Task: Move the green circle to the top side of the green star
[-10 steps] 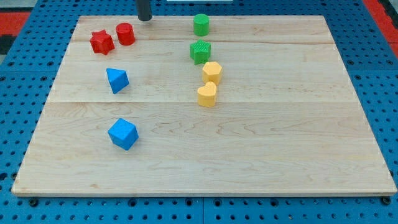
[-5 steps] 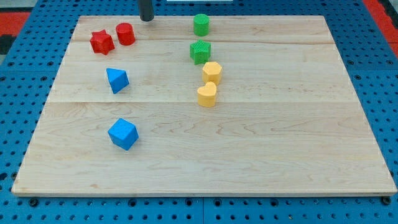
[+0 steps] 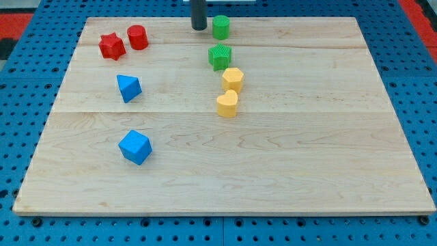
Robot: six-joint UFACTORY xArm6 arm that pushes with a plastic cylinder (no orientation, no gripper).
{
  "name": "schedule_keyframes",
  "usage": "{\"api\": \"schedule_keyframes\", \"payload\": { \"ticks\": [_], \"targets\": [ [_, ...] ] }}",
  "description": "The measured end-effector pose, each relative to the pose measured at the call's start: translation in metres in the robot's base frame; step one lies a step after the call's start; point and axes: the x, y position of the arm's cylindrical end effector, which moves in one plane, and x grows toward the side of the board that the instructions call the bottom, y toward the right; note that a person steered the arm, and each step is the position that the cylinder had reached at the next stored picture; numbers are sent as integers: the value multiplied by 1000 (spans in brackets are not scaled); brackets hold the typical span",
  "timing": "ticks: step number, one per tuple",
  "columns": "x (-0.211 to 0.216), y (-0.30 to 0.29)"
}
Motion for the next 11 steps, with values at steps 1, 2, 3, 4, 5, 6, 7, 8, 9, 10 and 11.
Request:
{"api": "schedule_keyframes", "payload": {
  "ticks": [1,2,3,4,5,6,7,8,9,10,11],
  "targets": [
    [0,30],
    [0,50],
    [0,60],
    [1,80],
    [1,86],
    [1,88],
    [-14,64],
    [-22,66],
    [-22,106],
    [-23,145],
    [-23,162]
  ]
}}
